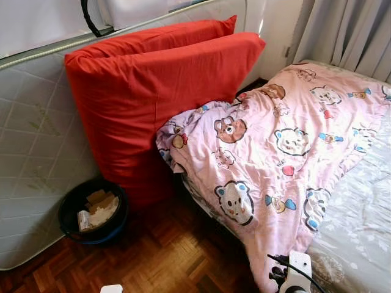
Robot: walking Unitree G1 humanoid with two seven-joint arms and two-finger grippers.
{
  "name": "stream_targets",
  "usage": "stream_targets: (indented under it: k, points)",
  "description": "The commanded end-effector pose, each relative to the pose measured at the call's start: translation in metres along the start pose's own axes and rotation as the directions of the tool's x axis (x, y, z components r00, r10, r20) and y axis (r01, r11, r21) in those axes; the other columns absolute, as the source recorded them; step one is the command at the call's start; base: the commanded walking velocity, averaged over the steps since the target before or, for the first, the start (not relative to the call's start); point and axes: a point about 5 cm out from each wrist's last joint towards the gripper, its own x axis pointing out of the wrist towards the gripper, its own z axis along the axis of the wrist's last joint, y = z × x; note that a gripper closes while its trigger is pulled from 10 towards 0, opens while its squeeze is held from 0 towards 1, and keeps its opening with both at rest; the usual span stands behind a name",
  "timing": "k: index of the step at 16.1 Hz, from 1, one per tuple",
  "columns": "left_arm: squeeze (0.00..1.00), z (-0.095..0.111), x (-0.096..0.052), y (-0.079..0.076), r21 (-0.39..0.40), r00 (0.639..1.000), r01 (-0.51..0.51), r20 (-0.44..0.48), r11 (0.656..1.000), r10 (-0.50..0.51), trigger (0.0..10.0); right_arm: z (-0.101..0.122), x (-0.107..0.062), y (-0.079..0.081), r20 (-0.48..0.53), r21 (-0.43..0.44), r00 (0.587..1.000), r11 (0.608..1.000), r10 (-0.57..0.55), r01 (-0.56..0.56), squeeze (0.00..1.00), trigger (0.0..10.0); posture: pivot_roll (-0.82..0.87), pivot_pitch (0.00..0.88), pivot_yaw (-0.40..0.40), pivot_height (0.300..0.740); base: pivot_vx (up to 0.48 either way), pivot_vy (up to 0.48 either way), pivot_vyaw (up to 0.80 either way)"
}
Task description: Clean up the room
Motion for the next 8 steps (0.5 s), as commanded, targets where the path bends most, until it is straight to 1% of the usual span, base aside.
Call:
stream_targets:
  k: [1, 2, 3, 6, 8]
  points:
    - [0.00, -0.0068, -0.0014, 0.0014, 0.005, 1.000, -0.004, -0.031, 1.000, 0.005, 10.0, -0.0034, -0.0012, -0.0028, -0.007, 0.009, 1.000, 1.000, -0.009, 0.009, 0.56, 10.0, -0.02, 0.049, 0.021, 0.740, 0.000, 0.000, 0.00]
    - [0.00, -0.0067, -0.0014, 0.0011, 0.005, 1.000, -0.004, -0.031, 1.000, 0.004, 10.0, -0.0040, -0.0013, -0.0034, -0.010, 0.009, 1.000, 1.000, -0.010, 0.010, 0.52, 10.0, -0.02, 0.049, 0.020, 0.740, 0.000, 0.000, 0.00]
    - [0.00, -0.0065, -0.0013, 0.0012, 0.007, 1.000, -0.003, -0.031, 1.000, 0.003, 10.0, -0.0049, -0.0015, -0.0038, -0.014, 0.013, 1.000, 1.000, -0.010, 0.010, 0.00, 10.0, -0.02, 0.049, 0.020, 0.740, 0.000, 0.000, 0.00]
    - [0.00, -0.0054, -0.0010, 0.0013, 0.007, 1.000, -0.005, -0.029, 1.000, 0.005, 10.0, -0.0083, -0.0022, -0.0036, -0.027, 0.047, 1.000, 0.999, 0.005, -0.004, 0.00, 10.0, -0.02, 0.047, 0.021, 0.740, 0.000, 0.000, 0.00]
    - [0.00, -0.0044, -0.0007, 0.0012, 0.001, 1.000, -0.007, -0.026, 1.000, 0.007, 10.0, -0.0101, -0.0024, -0.0042, -0.044, 0.036, 0.999, 0.999, 0.005, -0.003, 0.00, 10.0, -0.02, 0.041, 0.018, 0.740, 0.000, 0.000, 0.00]
